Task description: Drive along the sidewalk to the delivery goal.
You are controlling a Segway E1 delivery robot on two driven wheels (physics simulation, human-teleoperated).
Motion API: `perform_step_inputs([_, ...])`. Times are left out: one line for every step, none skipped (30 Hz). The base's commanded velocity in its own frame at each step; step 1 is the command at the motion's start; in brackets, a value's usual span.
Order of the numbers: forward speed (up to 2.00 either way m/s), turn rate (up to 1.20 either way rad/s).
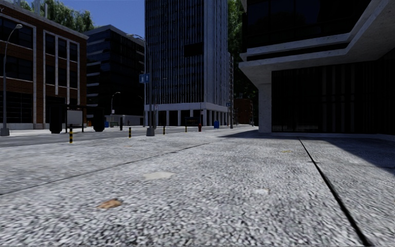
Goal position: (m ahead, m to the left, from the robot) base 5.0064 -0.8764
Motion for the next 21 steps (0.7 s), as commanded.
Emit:
perform_step_inputs([2.00,0.00])
perform_step_inputs([2.00,0.00])
perform_step_inputs([2.00,0.00])
perform_step_inputs([2.00,0.00])
perform_step_inputs([2.00,0.00])
perform_step_inputs([2.00,0.00])
perform_step_inputs([2.00,0.00])
perform_step_inputs([2.00,0.00])
perform_step_inputs([2.00,0.00])
perform_step_inputs([2.00,0.00])
perform_step_inputs([2.00,0.00])
perform_step_inputs([2.00,0.00])
perform_step_inputs([2.00,0.00])
perform_step_inputs([2.00,0.00])
perform_step_inputs([2.00,0.00])
perform_step_inputs([2.00,0.00])
perform_step_inputs([2.00,0.00])
perform_step_inputs([2.00,0.00])
perform_step_inputs([2.00,0.00])
perform_step_inputs([2.00,0.00])
perform_step_inputs([2.00,0.00])
